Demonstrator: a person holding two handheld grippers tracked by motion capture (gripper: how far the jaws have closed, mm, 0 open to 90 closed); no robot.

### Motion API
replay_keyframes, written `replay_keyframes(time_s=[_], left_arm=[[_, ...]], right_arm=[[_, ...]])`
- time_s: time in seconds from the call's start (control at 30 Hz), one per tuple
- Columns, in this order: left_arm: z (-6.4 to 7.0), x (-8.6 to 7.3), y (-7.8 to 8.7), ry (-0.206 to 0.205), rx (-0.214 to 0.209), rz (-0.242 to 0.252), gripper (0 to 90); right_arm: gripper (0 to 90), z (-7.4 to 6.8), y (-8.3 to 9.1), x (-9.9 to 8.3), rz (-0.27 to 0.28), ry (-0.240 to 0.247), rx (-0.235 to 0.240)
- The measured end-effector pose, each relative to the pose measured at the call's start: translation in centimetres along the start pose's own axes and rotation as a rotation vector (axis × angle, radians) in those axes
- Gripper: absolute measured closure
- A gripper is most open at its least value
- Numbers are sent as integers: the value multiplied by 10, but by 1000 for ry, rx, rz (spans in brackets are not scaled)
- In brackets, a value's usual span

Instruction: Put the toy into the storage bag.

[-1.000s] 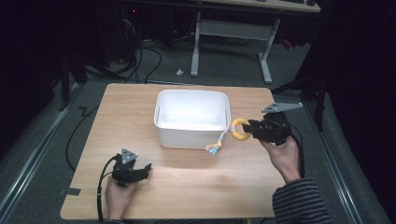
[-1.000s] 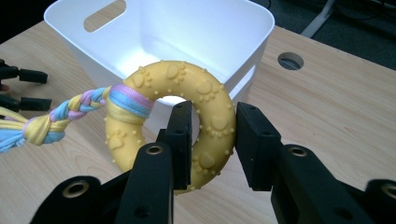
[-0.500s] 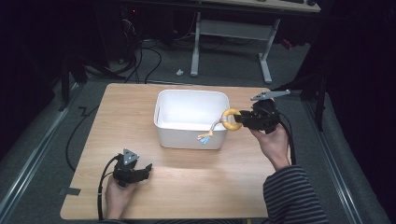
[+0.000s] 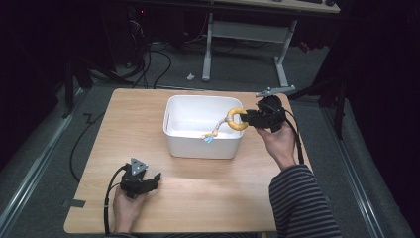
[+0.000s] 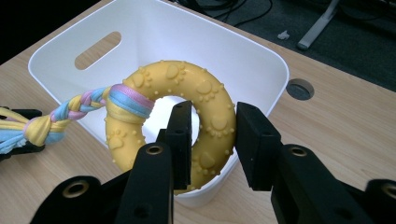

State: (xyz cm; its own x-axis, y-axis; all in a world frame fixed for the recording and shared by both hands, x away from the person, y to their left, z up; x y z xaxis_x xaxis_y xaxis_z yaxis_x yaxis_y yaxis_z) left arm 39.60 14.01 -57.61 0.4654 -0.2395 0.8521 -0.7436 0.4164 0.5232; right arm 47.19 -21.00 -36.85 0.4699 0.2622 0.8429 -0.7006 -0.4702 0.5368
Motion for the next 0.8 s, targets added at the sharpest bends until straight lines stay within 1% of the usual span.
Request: replay_keyframes(time_s=[0.2,0.4,0.47,0.5,0.57,0.6,0.73,0.77,0.8], left_arm=[[1,0,0,-3,-5,-5,289],[1,0,0,-1,-3,-6,277],[1,0,0,-1,-3,-7,274],[1,0,0,-1,-3,-7,274],[1,0,0,0,-3,-7,273],[1,0,0,-1,-3,-7,273],[1,-1,0,1,-3,-7,275],[1,-1,0,1,-4,-8,278],[1,-1,0,1,-4,-8,278]], right_arm=[[682,-4,-14,4,-10,3,0],[682,-7,-26,6,-26,-10,-10],[682,-7,-34,6,-38,-21,-19],[682,-7,-34,6,-38,-21,-19],[682,-6,-39,6,-49,-30,-31],[682,-5,-45,6,-58,-38,-42],[682,-5,-51,5,-73,-51,-61],[682,-4,-56,5,-81,-59,-70],[682,-4,-56,5,-81,-59,-70]])
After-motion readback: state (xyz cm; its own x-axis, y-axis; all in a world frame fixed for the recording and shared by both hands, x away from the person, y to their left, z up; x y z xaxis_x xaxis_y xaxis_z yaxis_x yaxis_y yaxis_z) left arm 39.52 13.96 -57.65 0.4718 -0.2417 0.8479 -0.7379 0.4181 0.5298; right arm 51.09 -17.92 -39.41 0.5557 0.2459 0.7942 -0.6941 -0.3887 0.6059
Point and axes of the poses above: each handheld gripper's, and its own axes: y roughly backward along the jaws, x roughly out of its top, z roughly to its right, the point moved 6 cm from there along -y, roughly forward along the jaws, and after that the axes turned 10 degrees about z, right-handed, at the moved point
